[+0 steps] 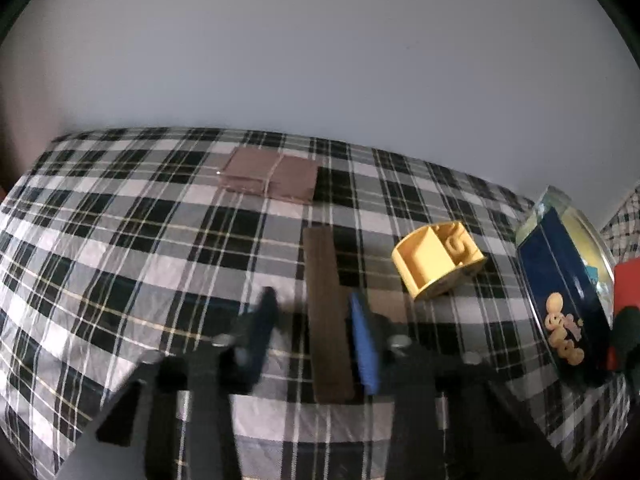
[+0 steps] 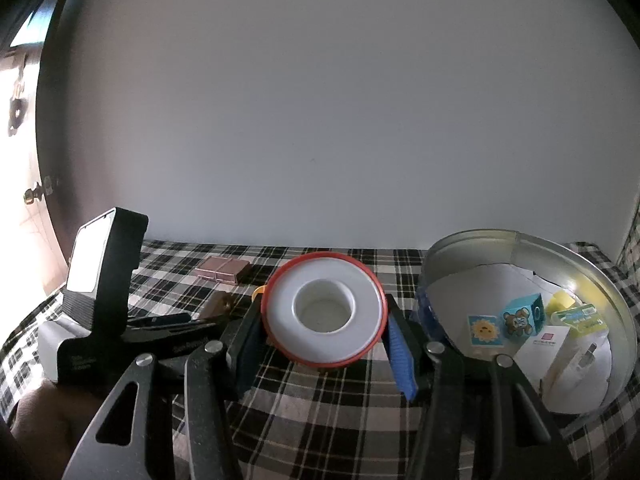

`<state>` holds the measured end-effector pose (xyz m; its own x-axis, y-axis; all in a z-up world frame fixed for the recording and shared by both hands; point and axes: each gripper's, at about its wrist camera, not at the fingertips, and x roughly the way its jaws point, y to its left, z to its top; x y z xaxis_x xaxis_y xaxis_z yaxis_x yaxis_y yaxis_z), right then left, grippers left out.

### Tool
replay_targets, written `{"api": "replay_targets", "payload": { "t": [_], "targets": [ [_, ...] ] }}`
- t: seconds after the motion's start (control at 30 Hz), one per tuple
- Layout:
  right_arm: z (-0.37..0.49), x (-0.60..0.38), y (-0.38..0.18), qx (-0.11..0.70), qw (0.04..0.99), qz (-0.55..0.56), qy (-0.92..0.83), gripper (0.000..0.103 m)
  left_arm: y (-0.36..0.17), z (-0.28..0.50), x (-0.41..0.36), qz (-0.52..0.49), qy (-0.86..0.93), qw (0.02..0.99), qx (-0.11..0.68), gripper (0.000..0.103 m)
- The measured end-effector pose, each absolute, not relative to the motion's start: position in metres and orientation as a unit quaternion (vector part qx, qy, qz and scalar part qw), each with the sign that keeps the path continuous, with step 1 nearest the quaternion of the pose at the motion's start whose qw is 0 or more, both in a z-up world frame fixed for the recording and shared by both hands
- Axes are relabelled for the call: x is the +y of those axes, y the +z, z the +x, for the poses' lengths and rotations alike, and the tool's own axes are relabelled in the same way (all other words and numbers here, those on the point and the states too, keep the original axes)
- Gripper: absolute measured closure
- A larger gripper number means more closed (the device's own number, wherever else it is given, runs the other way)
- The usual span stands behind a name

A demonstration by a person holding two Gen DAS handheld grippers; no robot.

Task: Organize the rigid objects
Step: 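Lift and carry the brown brush and tape roll toward the tin, then lower the brush with the left tool while the right tool lowers the tape roll over the tin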

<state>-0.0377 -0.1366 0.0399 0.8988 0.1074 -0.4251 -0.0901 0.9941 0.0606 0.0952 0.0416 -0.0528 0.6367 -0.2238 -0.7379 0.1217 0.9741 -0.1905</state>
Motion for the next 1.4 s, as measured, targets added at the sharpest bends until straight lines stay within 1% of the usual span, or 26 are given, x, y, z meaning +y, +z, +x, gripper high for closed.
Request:
{"api": "replay_targets", "payload": {
  "t": [0.13,0.23,0.33,0.57,0.7,1.1,1.4],
  "targets": [
    [-0.038,-0.139,0.039,0.220,0.974,0.023,0.051,0.046,-0.054,0.095,0.049,-0.089,-0.108,0.899,0.416,0.089],
    [-0.039,-0.141,0.040,0.215,0.975,0.025,0.049,0.046,-0.050,0.090,0.060,-0.119,-0.112,0.902,0.399,0.089],
    [-0.042,-0.143,0.043,0.208,0.977,0.028,0.050,0.046,-0.046,0.085,0.063,-0.129,-0.105,0.911,0.376,0.089],
    [-0.051,-0.152,0.052,0.175,0.983,0.030,0.050,0.046,-0.021,0.056,0.058,-0.111,-0.084,0.942,0.305,0.089],
    [-0.052,-0.159,0.054,0.172,0.983,0.038,0.051,0.046,-0.013,0.048,0.043,-0.084,-0.076,0.953,0.280,0.089],
    [-0.070,-0.183,0.067,0.132,0.990,0.038,0.040,0.046,-0.008,0.031,0.004,-0.061,-0.080,0.959,0.265,0.089],
    [-0.076,-0.219,0.069,0.127,0.990,0.054,0.024,0.046,0.000,0.021,-0.024,-0.059,-0.101,0.960,0.255,0.089]
  ]
}}
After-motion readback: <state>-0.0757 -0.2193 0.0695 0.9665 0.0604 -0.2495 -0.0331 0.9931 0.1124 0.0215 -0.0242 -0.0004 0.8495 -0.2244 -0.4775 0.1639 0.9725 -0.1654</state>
